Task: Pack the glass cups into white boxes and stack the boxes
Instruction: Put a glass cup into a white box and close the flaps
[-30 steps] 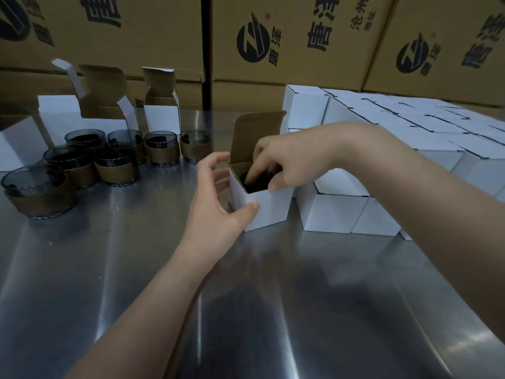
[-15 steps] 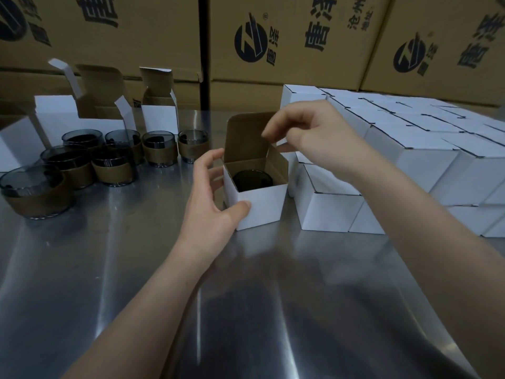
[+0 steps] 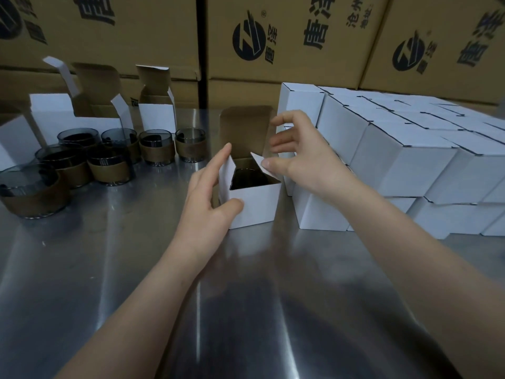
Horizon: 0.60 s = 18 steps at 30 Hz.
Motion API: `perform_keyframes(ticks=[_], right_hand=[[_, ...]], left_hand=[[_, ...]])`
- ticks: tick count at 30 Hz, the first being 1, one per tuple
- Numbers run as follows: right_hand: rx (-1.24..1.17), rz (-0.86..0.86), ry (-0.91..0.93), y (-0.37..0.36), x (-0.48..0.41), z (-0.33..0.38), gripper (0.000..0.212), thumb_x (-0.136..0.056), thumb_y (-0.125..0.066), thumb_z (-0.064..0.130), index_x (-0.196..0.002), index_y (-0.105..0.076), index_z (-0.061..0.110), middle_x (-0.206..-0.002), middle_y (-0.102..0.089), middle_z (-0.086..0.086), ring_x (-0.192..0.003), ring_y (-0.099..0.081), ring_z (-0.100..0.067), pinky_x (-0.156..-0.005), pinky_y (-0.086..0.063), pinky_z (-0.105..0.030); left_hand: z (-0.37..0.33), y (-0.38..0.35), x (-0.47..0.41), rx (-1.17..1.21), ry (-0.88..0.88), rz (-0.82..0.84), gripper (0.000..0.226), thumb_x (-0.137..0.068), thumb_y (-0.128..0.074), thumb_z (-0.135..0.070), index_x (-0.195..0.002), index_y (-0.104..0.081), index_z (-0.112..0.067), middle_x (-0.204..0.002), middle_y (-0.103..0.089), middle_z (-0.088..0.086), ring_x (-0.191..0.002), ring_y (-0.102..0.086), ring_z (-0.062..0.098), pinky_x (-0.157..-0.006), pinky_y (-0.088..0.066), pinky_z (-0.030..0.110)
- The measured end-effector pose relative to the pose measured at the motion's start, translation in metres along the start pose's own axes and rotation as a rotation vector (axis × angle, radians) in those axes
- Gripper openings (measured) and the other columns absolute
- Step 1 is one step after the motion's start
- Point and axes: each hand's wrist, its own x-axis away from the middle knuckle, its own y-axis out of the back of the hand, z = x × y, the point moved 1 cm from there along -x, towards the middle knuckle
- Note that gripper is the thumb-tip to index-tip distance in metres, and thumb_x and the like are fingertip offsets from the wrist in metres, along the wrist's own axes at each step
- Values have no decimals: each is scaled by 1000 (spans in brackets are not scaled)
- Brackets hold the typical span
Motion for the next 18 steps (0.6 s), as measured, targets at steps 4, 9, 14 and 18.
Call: perform_keyframes(ticks=[4, 9, 14, 18], right_hand=[[-14, 50, 39, -5, 2, -1, 85, -82, -71, 7, -141, -23, 45, -107, -54, 8, -99, -65, -13, -83, -57, -32], [99, 55, 99, -6, 2, -4, 85, -80, -73, 12, -140, -25, 49, -105, -54, 14, -96, -63, -3, -81, -52, -21], [161, 53, 138, -7, 3, -4, 83, -79, -75, 12, -140, -28, 44, -100, -52, 14, -95, -62, -6, -84, -54, -28], [174, 45, 152, -8, 4, -4, 80, -78, -74, 12, -138, -30, 41, -98, -51, 14, -92, -61, -7, -77, -53, -26]], left_hand=[[1, -1, -1, 20, -4, 25, 59, -87, -60, -28, -133, -41, -59, -133, -41, -20, -129, -35, -13, -114, -27, 22], [6, -3, -5, -24, 18, -2, 32, -104, -38, -38, -131, -49, -51, -132, -41, -16, -110, -33, -32, -83, -21, -12], [3, -3, -7, -26, 10, -26, 29, -104, -42, -27, -119, -56, -49, -133, -43, -12, -111, -36, -27, -82, -22, -12], [-1, -3, -9, 39, 11, -55, 28, -100, -49, -16, -109, -65, -37, -130, -49, -9, -104, -41, -27, -81, -27, -9]])
